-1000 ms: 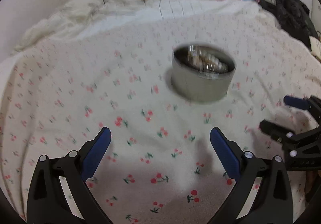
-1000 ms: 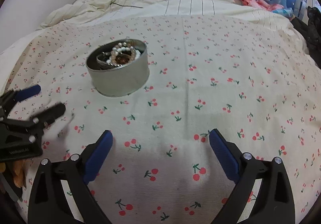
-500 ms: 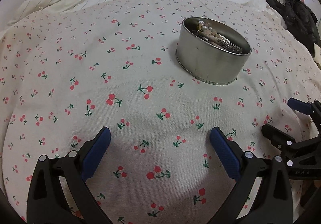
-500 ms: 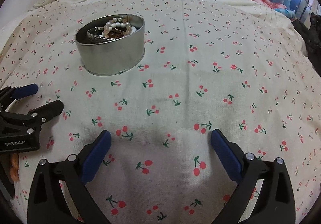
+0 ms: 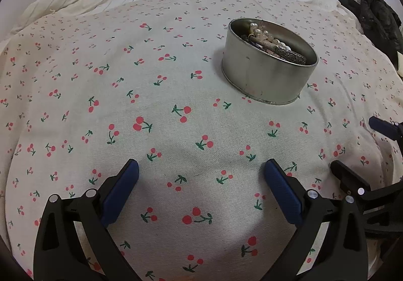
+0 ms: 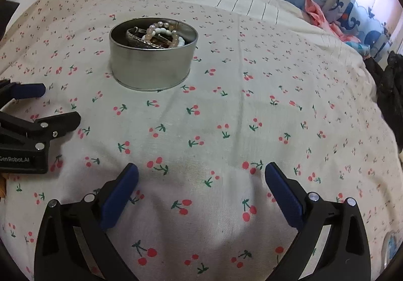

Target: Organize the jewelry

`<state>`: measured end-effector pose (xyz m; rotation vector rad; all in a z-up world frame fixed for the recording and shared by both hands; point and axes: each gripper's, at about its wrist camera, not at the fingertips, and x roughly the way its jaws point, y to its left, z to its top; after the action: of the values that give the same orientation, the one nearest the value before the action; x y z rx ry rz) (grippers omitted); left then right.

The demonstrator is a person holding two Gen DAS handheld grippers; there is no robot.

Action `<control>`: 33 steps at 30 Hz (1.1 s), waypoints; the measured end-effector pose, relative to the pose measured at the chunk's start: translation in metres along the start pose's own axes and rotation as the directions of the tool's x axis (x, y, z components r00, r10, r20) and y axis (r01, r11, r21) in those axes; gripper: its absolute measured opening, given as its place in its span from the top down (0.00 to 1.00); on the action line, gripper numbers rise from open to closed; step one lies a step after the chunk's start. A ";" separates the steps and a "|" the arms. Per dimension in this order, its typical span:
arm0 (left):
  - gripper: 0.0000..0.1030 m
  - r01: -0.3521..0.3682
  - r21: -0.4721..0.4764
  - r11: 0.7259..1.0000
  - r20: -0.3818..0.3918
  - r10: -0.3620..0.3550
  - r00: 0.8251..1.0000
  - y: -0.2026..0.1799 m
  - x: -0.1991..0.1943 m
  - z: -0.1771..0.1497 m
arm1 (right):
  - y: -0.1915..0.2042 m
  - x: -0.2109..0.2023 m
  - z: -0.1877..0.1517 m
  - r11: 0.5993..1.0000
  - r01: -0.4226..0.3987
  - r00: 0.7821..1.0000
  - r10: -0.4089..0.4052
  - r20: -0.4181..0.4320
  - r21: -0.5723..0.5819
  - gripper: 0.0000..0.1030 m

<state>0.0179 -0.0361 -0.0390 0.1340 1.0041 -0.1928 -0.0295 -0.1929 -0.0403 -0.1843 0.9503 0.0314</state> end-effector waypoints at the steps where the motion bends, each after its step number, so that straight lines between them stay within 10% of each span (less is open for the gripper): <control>1: 0.07 -0.003 0.001 1.000 0.000 0.003 1.000 0.000 0.000 0.000 | -0.005 0.002 0.000 0.999 -0.029 0.999 0.030 -0.013 0.033 0.07; 33: 0.07 0.015 -0.010 1.000 -0.003 -0.015 1.000 0.004 0.002 -0.001 | -0.018 0.008 -0.001 0.990 -0.084 0.996 0.088 -0.027 0.110 0.07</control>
<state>0.0193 -0.0324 -0.0415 0.1174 1.0092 -0.2014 -0.0238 -0.2108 -0.0447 -0.0432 0.9890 0.0563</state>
